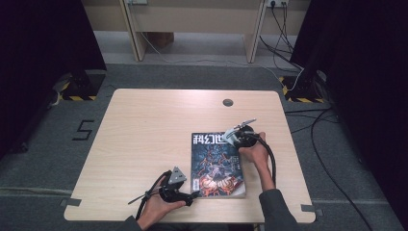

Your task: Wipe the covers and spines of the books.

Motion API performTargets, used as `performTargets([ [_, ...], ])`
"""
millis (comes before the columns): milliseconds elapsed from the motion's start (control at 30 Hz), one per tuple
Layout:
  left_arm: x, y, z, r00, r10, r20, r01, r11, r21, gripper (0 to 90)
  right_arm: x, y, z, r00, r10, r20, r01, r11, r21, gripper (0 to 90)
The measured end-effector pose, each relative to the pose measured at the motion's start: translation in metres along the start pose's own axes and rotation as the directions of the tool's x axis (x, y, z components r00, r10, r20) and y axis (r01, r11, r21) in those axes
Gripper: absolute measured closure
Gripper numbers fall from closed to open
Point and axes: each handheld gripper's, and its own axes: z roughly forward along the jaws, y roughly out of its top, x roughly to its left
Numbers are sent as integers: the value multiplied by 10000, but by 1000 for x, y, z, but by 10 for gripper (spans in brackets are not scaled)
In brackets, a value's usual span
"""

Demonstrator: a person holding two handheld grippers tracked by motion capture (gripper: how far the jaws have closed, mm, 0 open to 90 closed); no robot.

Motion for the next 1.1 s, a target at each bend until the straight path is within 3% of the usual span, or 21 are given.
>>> performTargets([
  [100, 0, 0, 0, 10000, 1, -18, -1, 10000, -13, 189, -1, 5, 3, 9998, 126, 153, -127, 9999, 39, 752],
  [233, 0, 0, 0, 10000, -13, -16, 13, 10000, -29, 187, 6, 10, 5, 9981, -304, 527, 296, 9995, 148, 761],
  [333, 0, 0, 0, 10000, 28, 15, -28, 10000, -9, 186, 9, 14, 4, 9976, -381, 576, 372, 9992, 153, 761],
  [533, 0, 0, 0, 10000, 22, 3, -22, 10000, -32, 186, 29, 25, 12, 9928, -991, 673, 976, 9949, 255, 763],
  [867, 0, -1, 0, 10000, 10, -4, -10, 10000, -66, 189, 73, 57, 31, 9886, -1502, 122, 1502, 9887, -2, 766],
  [1100, -1, -2, 0, 10000, 12, -16, -12, 10000, -98, 193, 97, 66, 38, 9849, -1695, -358, 1684, 9852, -335, 767],
])
